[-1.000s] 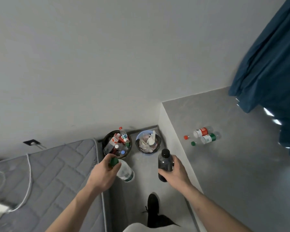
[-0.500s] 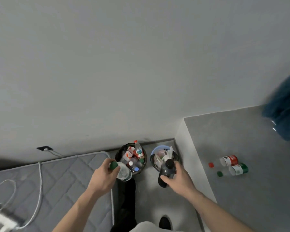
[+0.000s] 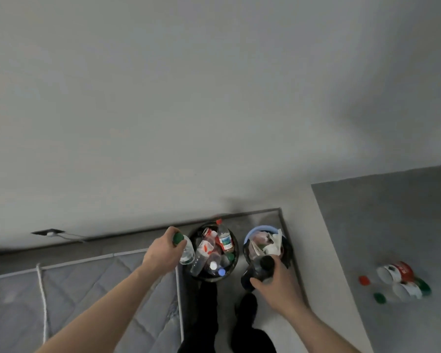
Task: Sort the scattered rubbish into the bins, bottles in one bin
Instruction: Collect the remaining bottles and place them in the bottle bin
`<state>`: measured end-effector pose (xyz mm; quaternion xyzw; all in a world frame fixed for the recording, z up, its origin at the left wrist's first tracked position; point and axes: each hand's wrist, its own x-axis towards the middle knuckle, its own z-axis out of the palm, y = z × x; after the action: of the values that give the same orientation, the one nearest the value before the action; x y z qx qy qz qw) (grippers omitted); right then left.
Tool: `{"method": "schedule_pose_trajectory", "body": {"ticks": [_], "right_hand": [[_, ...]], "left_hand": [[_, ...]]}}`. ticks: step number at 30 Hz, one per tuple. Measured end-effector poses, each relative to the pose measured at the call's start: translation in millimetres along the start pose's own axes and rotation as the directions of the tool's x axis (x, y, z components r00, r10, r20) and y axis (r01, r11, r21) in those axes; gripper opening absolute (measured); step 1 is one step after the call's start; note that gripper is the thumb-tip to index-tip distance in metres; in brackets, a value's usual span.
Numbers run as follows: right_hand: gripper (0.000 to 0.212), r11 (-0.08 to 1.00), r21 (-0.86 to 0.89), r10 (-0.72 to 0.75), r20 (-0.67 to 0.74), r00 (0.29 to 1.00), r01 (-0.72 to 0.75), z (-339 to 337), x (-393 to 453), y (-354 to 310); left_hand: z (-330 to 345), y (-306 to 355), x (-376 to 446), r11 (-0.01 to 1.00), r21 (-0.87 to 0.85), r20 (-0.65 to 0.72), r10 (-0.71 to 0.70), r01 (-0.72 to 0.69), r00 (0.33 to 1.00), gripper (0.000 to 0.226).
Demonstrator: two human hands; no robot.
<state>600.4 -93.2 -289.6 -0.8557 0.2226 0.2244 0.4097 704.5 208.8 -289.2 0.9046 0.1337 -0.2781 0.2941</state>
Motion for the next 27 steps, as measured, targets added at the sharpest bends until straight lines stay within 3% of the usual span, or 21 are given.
{"method": "schedule_pose_trajectory", "body": {"ticks": [4,12,20,27], "right_hand": [[0.069,0.998,-0.051,0.029,0.049,0.998,-0.026,40.1,69.3,18.8],[0.046,0.968,-0.242,-0.027,0.146,0.989,0.063,125.7,196.4,61.3],[0.061,0.915,-0.399,0.023,0.207,0.978,0.063,195.0,272.5,80.9],[0.068,0.953,-0.302,0.061,0.169,0.984,-0.007,226.7,307.5,80.0]], "left_hand": [[37.5,-22.5,67.7,0.999,0.035,-0.005,-0.026,0.026,1.0,0.029],[123.4,-83.1,188.6,0.989,0.149,0.045,-0.01,0.004,0.999,0.03],[173.6,-99.6,251.3,0.994,0.101,-0.063,0.035,-0.029,0.997,0.029],[202.8,-105.1,280.8,0.995,0.101,-0.055,-0.003,0.009,0.998,0.046]]}}
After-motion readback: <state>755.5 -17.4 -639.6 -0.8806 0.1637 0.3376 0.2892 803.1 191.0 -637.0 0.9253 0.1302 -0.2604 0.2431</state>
